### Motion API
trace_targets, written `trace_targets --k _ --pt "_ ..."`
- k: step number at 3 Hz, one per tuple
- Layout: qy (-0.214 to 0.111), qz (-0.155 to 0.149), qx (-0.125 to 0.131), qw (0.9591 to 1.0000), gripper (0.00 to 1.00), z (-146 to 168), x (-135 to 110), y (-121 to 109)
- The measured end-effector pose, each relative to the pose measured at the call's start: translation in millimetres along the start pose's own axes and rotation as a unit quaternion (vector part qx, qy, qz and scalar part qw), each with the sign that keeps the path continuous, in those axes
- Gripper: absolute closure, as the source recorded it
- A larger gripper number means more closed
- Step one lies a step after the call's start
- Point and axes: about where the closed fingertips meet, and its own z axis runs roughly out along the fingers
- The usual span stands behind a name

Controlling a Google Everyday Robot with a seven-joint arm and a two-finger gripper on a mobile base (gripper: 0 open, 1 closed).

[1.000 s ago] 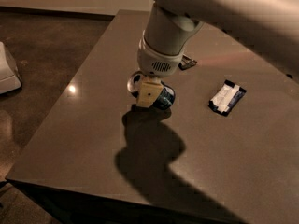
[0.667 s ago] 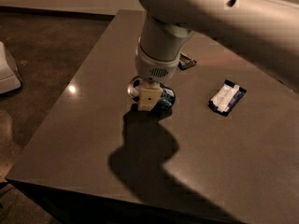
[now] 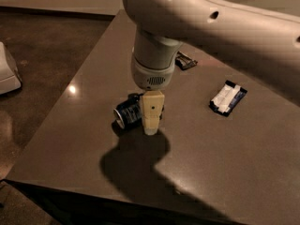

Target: Knock pepsi can over

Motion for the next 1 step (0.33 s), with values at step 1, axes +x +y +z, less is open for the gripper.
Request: trace_targets --k 1 --pt "0.0 0.0 0.0 1.0 0.0 -0.1 0.0 0.0"
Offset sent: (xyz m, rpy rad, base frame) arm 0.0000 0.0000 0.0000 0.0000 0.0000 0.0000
